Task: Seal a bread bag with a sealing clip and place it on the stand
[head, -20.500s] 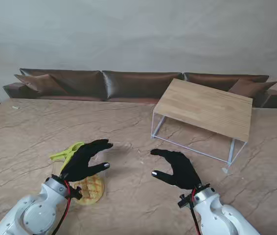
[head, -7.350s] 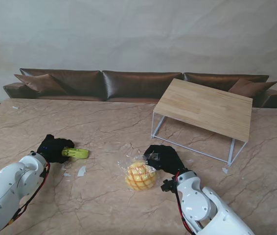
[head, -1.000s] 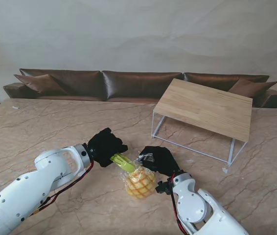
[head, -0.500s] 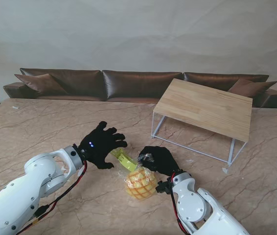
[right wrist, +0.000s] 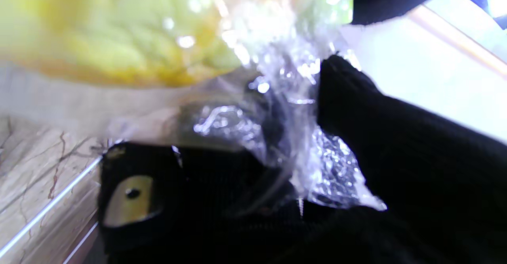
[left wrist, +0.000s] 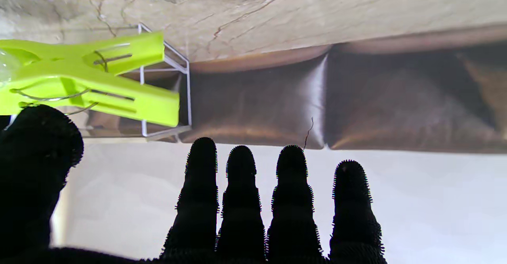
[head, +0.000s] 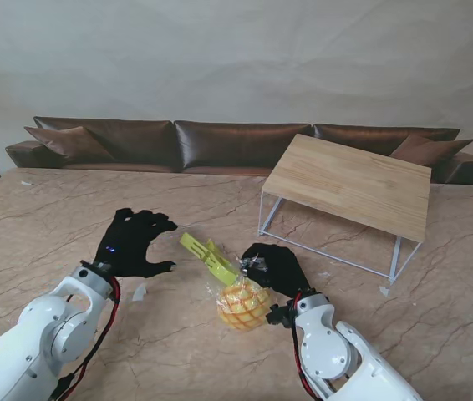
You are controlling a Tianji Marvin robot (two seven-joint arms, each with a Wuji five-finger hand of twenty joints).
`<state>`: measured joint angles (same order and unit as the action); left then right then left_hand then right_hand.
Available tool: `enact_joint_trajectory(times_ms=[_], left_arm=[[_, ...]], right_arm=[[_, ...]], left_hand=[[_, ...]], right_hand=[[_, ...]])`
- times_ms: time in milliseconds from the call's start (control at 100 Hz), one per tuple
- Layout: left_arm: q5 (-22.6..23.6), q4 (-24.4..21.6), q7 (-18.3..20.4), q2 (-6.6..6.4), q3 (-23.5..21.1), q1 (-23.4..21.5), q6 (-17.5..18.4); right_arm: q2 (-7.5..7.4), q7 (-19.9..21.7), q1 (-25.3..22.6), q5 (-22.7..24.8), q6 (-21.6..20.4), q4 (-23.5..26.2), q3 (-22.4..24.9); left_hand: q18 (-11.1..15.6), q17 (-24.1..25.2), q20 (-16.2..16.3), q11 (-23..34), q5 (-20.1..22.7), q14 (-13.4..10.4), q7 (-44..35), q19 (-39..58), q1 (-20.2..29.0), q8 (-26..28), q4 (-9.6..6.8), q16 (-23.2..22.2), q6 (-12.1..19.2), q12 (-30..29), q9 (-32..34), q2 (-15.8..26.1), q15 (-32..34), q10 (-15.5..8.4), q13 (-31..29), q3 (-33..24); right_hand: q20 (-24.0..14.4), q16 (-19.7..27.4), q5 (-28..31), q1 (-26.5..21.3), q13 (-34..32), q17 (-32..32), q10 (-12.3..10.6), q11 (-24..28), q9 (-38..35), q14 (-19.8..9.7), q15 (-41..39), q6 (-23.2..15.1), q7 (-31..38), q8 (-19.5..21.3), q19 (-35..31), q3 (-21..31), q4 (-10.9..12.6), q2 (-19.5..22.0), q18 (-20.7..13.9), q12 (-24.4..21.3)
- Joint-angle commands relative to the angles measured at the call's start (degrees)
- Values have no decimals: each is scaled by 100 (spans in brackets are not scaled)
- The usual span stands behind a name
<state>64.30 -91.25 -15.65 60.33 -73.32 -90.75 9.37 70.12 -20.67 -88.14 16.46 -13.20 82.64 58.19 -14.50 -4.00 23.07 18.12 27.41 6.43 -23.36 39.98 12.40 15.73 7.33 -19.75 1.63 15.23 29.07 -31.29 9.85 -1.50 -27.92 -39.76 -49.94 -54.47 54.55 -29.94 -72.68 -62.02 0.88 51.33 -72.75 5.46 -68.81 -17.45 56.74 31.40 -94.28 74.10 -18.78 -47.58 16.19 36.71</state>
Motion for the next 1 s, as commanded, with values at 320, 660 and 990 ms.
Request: enact_joint_trajectory(times_ms=[320, 660, 990], left_arm=[[-540, 501, 66, 113, -203, -251, 63], [-793, 803, 62, 130, -216, -151, 305], [-774, 865, 51, 125, -319, -147, 305]], right_arm=[[-6, 52, -169, 106, 714, 1289, 485], [-121, 704, -80, -167, 1874, 2535, 1421], [-241, 1545, 349, -569, 3046, 2906, 2189]], left_hand=[[405, 92, -394, -375, 16, -135, 709, -393, 208, -340, -211, 282, -262, -200, -477, 264, -43, 143, 423, 246], [198, 494, -677, -574, -235, -367, 1144, -913, 272, -574, -339, 444, 261, -327, -842, 708, -193, -47, 864, 984], [128, 512, -704, -579, -195, -408, 1073, -951, 330, -547, -381, 438, 205, -337, -860, 754, -256, -58, 857, 1063]], right_hand=[[-7, -153, 195, -242, -195, -248, -105, 164, -195, -1, -191, -913, 242, 346, -215, 272, 217, 82, 47, 86], [-50, -205, 158, -256, -194, -251, -82, 118, -201, 4, -207, -851, 197, 246, -196, 225, 234, 130, 50, 129], [-102, -225, 66, -333, -190, -177, -57, 79, -153, 20, -167, -761, 213, 147, -169, 61, 256, 280, 52, 176]])
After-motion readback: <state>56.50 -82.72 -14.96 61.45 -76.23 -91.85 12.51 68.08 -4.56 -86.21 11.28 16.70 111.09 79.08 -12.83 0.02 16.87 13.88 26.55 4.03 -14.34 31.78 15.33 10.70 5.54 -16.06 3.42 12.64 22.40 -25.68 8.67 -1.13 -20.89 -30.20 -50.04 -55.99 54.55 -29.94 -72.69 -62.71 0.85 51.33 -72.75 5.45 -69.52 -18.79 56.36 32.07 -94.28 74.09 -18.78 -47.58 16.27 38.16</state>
